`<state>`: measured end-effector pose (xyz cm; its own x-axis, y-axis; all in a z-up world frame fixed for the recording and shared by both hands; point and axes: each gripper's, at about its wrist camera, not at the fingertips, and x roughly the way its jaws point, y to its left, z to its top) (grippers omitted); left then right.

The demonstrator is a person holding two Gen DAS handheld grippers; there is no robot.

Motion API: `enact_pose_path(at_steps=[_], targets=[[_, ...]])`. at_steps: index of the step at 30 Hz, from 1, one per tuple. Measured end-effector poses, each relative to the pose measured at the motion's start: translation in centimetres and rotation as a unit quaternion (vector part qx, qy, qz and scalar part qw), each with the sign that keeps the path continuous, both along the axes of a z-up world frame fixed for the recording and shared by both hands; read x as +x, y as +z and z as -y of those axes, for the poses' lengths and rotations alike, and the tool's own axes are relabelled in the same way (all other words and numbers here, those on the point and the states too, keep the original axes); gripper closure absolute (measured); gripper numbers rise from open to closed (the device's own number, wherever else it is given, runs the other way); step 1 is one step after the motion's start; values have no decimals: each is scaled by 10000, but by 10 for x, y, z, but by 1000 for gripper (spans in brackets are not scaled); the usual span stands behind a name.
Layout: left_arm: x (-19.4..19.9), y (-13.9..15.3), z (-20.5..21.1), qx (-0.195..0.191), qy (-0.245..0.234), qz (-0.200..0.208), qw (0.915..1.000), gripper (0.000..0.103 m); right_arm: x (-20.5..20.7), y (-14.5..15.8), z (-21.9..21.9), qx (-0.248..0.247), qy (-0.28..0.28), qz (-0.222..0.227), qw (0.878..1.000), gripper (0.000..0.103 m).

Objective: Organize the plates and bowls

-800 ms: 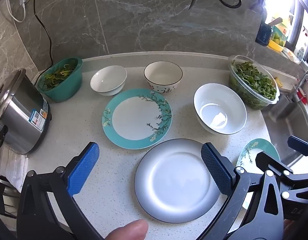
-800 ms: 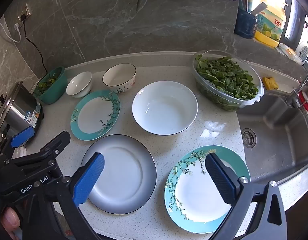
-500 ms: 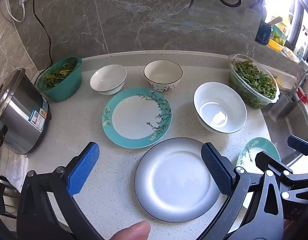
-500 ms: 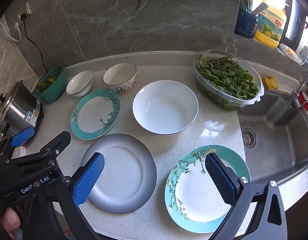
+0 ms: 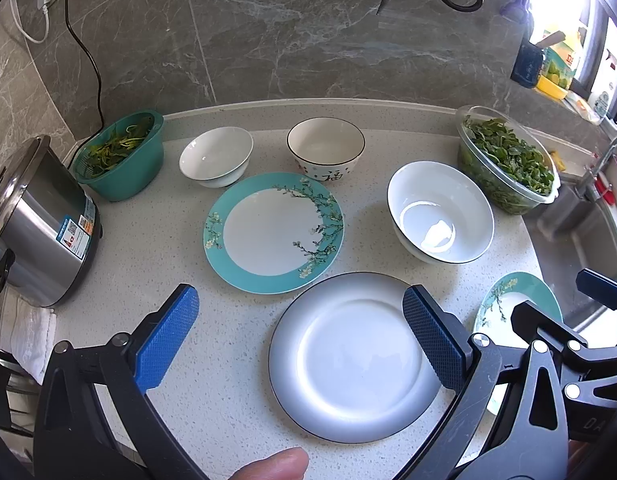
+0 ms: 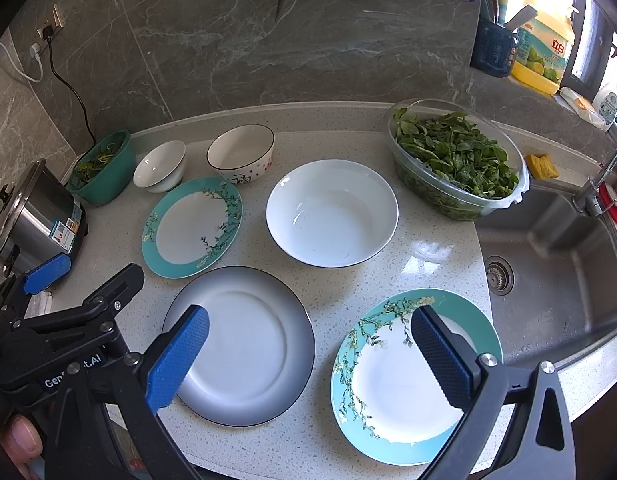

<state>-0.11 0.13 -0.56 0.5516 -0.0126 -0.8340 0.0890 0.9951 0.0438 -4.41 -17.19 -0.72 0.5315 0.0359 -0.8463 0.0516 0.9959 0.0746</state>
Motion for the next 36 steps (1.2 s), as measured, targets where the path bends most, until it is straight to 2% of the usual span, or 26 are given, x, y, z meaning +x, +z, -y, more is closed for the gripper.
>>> enact_pose_path(at_steps=[36], targets=[[-2,-2,2,-9,4,-32,10000,0,0,0,-1,-8,0,-4,10000,0]])
